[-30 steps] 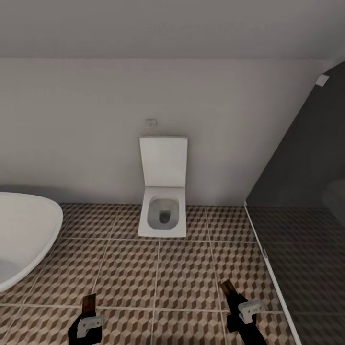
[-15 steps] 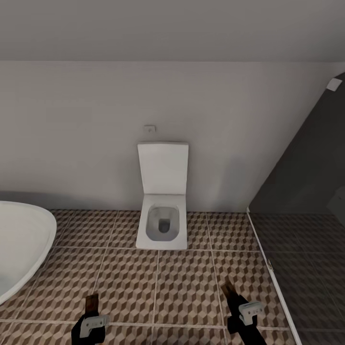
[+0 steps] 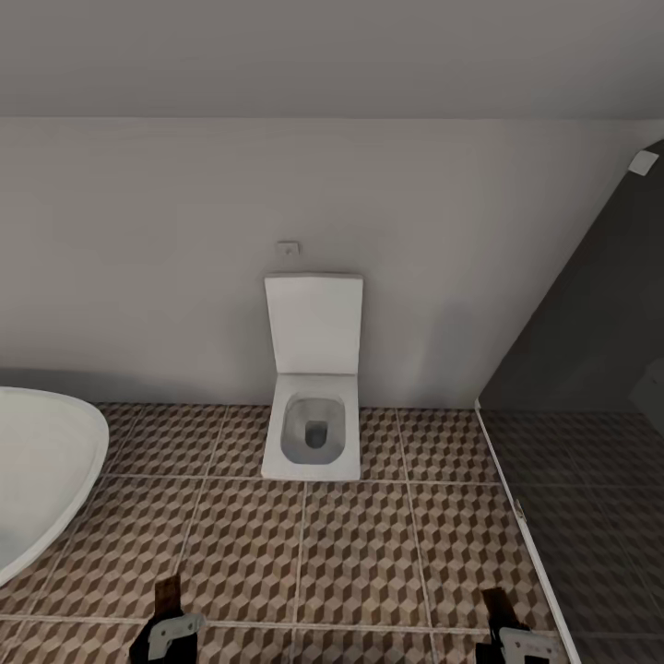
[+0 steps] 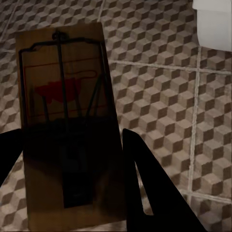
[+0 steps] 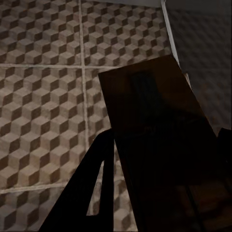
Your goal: Take the four mousetraps from the cabinet in the bathroom and place them on the bathroom floor. Make sure all four end up on the same floor surface, and ensure that at least two of them are either under or directly next to the same bathroom sink.
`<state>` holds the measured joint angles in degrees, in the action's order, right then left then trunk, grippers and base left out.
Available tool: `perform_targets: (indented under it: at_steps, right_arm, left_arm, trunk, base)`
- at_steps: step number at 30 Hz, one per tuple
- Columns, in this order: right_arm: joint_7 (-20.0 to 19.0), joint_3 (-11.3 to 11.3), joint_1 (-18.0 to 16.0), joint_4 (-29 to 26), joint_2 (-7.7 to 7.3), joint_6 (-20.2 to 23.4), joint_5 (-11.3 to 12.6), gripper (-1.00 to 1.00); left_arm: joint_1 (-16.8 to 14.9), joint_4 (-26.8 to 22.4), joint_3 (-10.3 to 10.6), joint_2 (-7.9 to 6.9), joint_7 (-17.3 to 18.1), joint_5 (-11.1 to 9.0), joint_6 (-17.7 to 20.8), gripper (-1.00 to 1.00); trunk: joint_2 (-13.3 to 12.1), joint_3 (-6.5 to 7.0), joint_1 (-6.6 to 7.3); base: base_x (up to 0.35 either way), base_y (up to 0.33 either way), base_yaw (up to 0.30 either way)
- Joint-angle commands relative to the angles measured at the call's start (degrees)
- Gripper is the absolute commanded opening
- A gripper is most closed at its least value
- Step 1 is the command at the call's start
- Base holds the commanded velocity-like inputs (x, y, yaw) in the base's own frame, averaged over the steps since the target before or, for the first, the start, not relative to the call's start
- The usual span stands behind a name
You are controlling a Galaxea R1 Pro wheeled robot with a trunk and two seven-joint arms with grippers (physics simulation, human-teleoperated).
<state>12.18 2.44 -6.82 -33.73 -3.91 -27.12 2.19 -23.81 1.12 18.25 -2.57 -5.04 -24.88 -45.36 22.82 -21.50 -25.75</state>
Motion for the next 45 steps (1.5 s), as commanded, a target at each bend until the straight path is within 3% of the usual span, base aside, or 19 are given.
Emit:
perform_targets:
  at_steps: [1, 6, 8, 11, 14, 18, 22, 25, 28, 29, 30, 31, 32, 33, 37, 40, 42, 43, 45]
  right_arm:
    - [0.7, 0.3, 0.0, 0.1, -0.06, -0.2, 0.2, -1.0]
    - [1.9, 0.5, 0.0, 1.1, -0.26, -0.7, 0.2, -1.0]
    - [1.5, 0.5, 0.0, 1.4, -0.23, -2.5, 0.2, -1.0]
    - [-1.7, 0.6, 0.0, 1.6, -0.17, -9.1, 0.3, -1.0]
    - [-10.7, 0.6, 0.0, 1.4, -0.03, -17.0, 0.4, -1.0]
    - [-20.5, 0.2, 0.0, 0.9, -0.17, -19.6, 0.6, -1.0]
    - [-23.4, -0.4, 0.0, -0.8, -1.33, -17.4, 0.4, -1.0]
    - [-23.8, -0.4, 0.0, -7.1, -1.68, -12.5, 0.3, -1.0]
    - [-23.9, -0.5, 0.0, -14.5, -1.77, -6.9, 0.2, -1.0]
    - [-23.9, -0.5, 0.0, -17.3, -1.78, -5.2, 0.2, -1.0]
    - [-23.9, -0.5, 0.0, -20.1, -1.79, -2.8, 0.2, -1.0]
    - [-23.9, -0.5, 0.0, -23.6, -1.8, 0.8, 0.2, -1.0]
    - [-23.8, -0.5, 0.0, -24.8, -1.8, 2.2, 0.2, -1.0]
    - [-23.6, -0.5, 0.0, -28.3, -1.74, 6.3, 0.2, -1.0]
    - [-20.9, -0.5, -0.9, -34.2, -1.74, 14.2, 0.1, -1.0]
    - [-18.1, -0.5, -3.7, -35.6, -1.78, 17.4, 0.1, -1.0]
    - [-17.6, -0.3, -4.3, -35.8, -1.83, 17.2, 0.1, -1.0]
    - [-17.6, -0.2, -4.5, -35.7, -1.83, 16.1, 0.1, -1.0]
    - [-17.6, 0.0, -4.7, -34.1, -1.82, 11.3, 0.1, -1.0]
  left_arm:
    - [-0.1, 0.5, 0.8, -0.08, -1.0, 0.5, -0.2, -1.0]
    - [-0.1, 2.6, 0.8, -0.49, -1.8, 0.4, -0.2, -1.0]
    - [-0.1, 2.8, 0.8, -0.54, -1.9, 0.4, -0.2, -1.0]
    - [-0.1, 3.0, 0.9, -0.47, -1.6, 0.6, -0.3, -1.0]
    - [-0.1, 2.3, 1.2, -0.24, -1.3, 0.8, -0.7, -1.0]
    - [-0.1, -2.9, 2.0, -0.05, -1.1, 1.1, -0.6, -1.0]
    - [-0.1, -10.6, 3.2, 0.58, -0.9, 1.3, 0.3, -1.0]
    - [-0.1, -14.0, 4.7, 1.15, -0.9, 1.7, 0.9, -1.0]
    - [-0.1, -17.6, 5.1, 0.63, -1.0, 1.8, 2.1, -1.0]
    - [-0.1, -20.0, 5.2, 0.27, -1.1, 1.8, 4.6, -1.0]
    - [-0.1, -23.9, 5.1, -0.3, -1.1, 1.8, 10.1, -1.0]
    - [-0.1, -30.4, 5.1, -1.52, -1.2, 1.8, 19.7, -1.0]
    - [-0.1, -33.0, 5.1, -2.03, -1.2, 1.8, 23.4, -1.0]
    - [-0.1, -40.6, 4.6, -3.25, -1.2, 1.8, 34.2, -1.0]
    - [-0.3, -51.2, 1.3, -3.74, -1.3, 1.9, 49.1, -1.0]
    - [-1.3, -53.5, -0.2, -3.4, -2.0, 1.9, 53.0, -1.0]
    - [-1.6, -54.1, -0.4, -4.44, -2.3, 1.9, 52.6, -1.0]
    - [-1.7, -54.3, -0.4, -5.47, -2.4, 1.9, 50.7, -1.0]
    - [-1.7, -53.3, -0.4, -7.83, -2.2, 1.9, 42.3, -1.0]
  trunk:
    - [0.1, -0.08, -0.03]
    - [0.1, -0.08, -0.03]
    - [0.1, -0.08, -0.03]
    - [0.1, -0.08, -0.03]
    - [0.1, -0.08, -0.03]
    - [0.1, -0.08, -0.03]
    - [0.1, -0.08, -0.03]
    - [0.1, -0.08, -0.03]
    - [0.1, -0.08, -0.03]
    - [0.1, -0.08, -0.03]
    - [0.1, -0.08, -0.03]
    - [0.1, -0.08, -0.03]
    - [0.1, -0.08, -0.03]
    - [0.1, -0.08, -0.03]
    - [0.1, -0.08, -0.03]
    - [0.1, -0.08, -0.03]
    - [0.1, -0.08, -0.03]
    - [0.1, -0.08, -0.03]
    - [0.1, -0.08, -0.03]
  base:
    - [0.0, 0.0, 0.0]
    - [0.0, 0.0, 0.0]
    - [0.0, 0.0, 0.0]
    - [0.0, 0.0, 0.0]
    - [0.0, 0.0, 0.0]
    - [0.0, 0.0, 0.0]
    - [0.0, 0.0, 0.0]
    - [0.0, 0.0, 0.0]
    - [0.0, 0.0, 0.0]
    - [0.0, 0.0, 0.0]
    - [0.0, 0.0, 0.0]
    - [0.0, 0.0, 0.0]
    - [0.0, 0.0, 0.0]
    - [0.0, 0.0, 0.0]
    - [0.0, 0.0, 0.0]
    - [0.0, 0.0, 0.0]
    - [0.0, 0.0, 0.0]
    - [0.0, 0.0, 0.0]
    - [0.0, 0.0, 0.0]
